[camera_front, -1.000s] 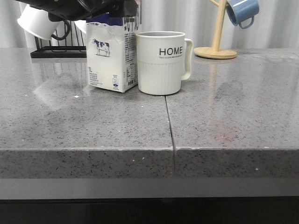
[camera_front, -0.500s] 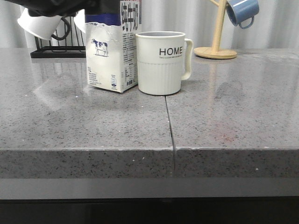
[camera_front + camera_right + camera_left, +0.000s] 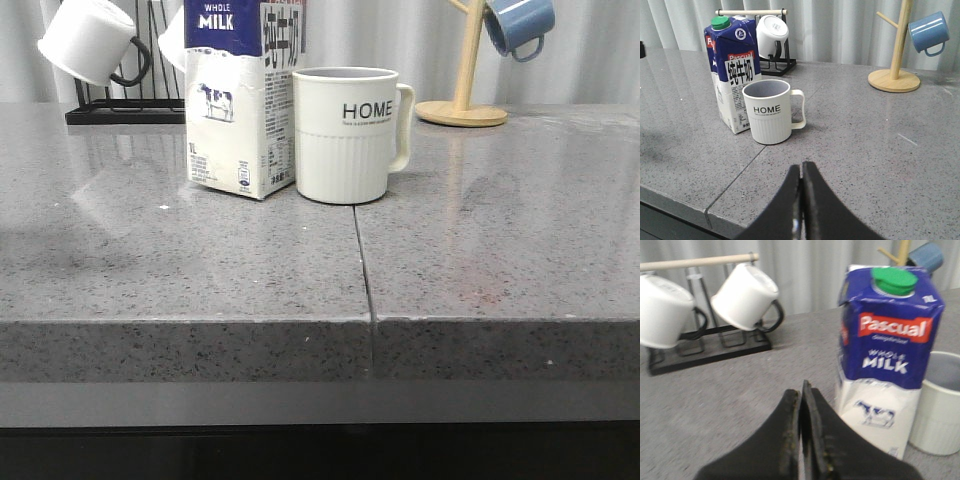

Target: Place milk next to cup

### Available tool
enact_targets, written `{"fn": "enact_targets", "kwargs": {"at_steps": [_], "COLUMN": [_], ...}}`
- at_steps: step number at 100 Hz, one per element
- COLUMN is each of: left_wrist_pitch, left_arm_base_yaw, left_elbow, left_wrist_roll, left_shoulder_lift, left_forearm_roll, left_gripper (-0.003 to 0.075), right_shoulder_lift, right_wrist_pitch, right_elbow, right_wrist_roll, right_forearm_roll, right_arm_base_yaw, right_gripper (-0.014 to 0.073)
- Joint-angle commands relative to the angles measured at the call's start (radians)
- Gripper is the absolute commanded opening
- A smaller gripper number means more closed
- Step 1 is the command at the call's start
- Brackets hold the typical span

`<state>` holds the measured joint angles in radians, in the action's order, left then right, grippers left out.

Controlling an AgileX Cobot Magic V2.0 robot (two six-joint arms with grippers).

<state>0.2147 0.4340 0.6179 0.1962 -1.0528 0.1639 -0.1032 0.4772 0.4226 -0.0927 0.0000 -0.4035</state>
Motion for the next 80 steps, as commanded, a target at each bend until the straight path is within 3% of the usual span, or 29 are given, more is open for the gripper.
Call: {"fn": "enact_targets", "kwargs": {"at_steps": [1, 19, 35, 80], "left_wrist_pitch": [0.008, -0.061, -0.062, -0.079], "left_arm_base_yaw": [-0.042, -0.108, -0.154, -0.287], "left_elbow": [0.000, -0.072, -0.157, -0.402], "left_wrist_roll": [0.003, 0.003, 0.003, 0.013], "left_shoulder_lift": [0.084, 0.229, 0.366, 0.681], "left_forearm_roll": [0.005, 0.007, 0.116, 0.119], "left_gripper": [-0.0021, -0.0021, -0.0021, -0.0021], "right_shoulder_lift": [-0.010, -0.010, -0.010, -0.010], "right_wrist_pitch": [-0.078, -0.078, -0.078, -0.078], "right_elbow": [0.025, 0.025, 0.025, 0.025], "right_wrist_roll": [0.009, 0.009, 0.009, 0.009], "right_forearm_roll": [0.000, 0.000, 0.000, 0.000], "right_arm_base_yaw": [0.002, 0.002, 0.002, 0.002], "right_gripper": [-0.0067, -0.0067, -0.0067, -0.0067]}}
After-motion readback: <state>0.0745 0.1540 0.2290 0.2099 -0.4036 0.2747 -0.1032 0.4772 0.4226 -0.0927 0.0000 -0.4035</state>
